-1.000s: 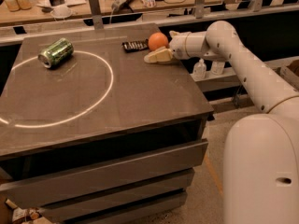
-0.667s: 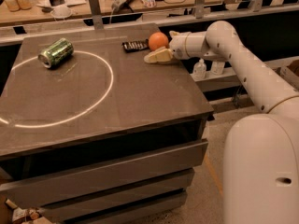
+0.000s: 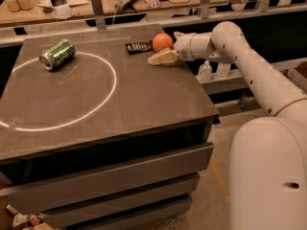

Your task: Move orange near rxbar chocolate

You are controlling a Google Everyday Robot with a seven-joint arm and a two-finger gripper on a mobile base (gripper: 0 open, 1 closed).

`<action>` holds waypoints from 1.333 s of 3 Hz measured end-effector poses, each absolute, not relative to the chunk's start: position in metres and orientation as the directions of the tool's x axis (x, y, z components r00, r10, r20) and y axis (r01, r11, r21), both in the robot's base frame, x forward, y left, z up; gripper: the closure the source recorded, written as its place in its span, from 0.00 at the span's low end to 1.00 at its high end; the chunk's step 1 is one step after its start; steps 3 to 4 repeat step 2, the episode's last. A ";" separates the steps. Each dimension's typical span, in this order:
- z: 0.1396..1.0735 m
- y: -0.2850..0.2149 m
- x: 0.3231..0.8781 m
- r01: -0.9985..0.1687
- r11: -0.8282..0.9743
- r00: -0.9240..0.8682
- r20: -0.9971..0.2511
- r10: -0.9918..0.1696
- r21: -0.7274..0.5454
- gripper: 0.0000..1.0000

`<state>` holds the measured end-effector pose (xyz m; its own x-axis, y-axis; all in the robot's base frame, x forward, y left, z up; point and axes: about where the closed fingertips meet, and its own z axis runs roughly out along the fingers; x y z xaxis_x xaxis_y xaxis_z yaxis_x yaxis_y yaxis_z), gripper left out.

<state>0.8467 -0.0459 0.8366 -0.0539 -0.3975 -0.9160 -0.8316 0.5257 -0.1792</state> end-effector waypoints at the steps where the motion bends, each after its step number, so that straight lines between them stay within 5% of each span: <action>1: 0.837 -0.046 0.847 -0.832 0.526 -0.054 -0.916 -0.397 -0.179 0.00; 4: 0.837 -0.046 0.847 -0.832 0.526 -0.054 -0.916 -0.397 -0.179 0.00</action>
Offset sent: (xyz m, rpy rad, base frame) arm -0.0321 -0.0464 0.0915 0.5404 -0.1309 -0.1863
